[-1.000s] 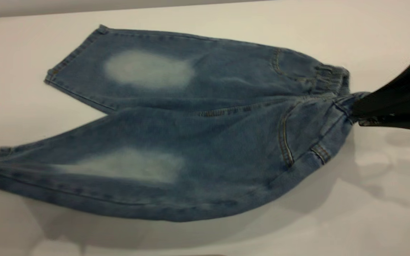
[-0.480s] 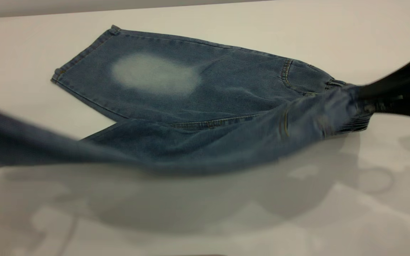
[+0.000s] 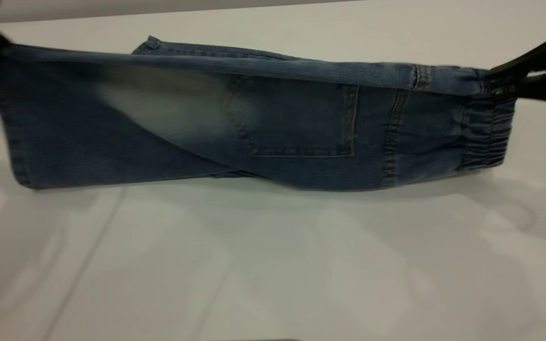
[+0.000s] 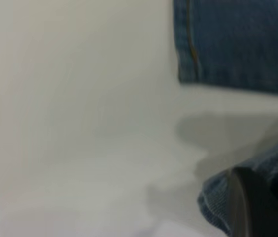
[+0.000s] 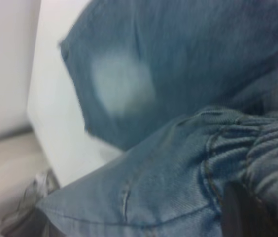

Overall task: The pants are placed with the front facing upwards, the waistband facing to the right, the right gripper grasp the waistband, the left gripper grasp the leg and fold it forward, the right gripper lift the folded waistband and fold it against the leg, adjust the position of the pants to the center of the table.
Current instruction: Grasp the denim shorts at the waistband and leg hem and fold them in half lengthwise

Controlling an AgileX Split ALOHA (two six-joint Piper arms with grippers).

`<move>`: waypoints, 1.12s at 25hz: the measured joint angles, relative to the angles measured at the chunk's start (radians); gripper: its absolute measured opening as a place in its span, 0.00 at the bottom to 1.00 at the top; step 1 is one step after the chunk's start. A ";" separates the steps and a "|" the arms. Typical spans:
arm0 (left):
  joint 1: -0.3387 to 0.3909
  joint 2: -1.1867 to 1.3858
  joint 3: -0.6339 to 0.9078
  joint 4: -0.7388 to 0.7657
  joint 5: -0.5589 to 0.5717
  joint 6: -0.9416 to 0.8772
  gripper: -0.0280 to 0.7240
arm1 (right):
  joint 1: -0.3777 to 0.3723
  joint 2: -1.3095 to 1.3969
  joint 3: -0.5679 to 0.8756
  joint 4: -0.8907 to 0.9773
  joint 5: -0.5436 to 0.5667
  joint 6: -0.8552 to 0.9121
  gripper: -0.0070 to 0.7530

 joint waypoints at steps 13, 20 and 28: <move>-0.050 0.394 -0.408 0.000 -0.032 0.001 0.09 | 0.000 0.267 -0.233 0.007 -0.080 0.125 0.09; -0.071 0.526 -0.524 0.000 -0.032 0.001 0.09 | 0.000 0.341 -0.293 0.007 -0.080 0.163 0.10; -0.071 0.613 -0.649 0.000 -0.023 0.004 0.09 | 0.000 0.345 -0.322 0.007 -0.107 0.243 0.11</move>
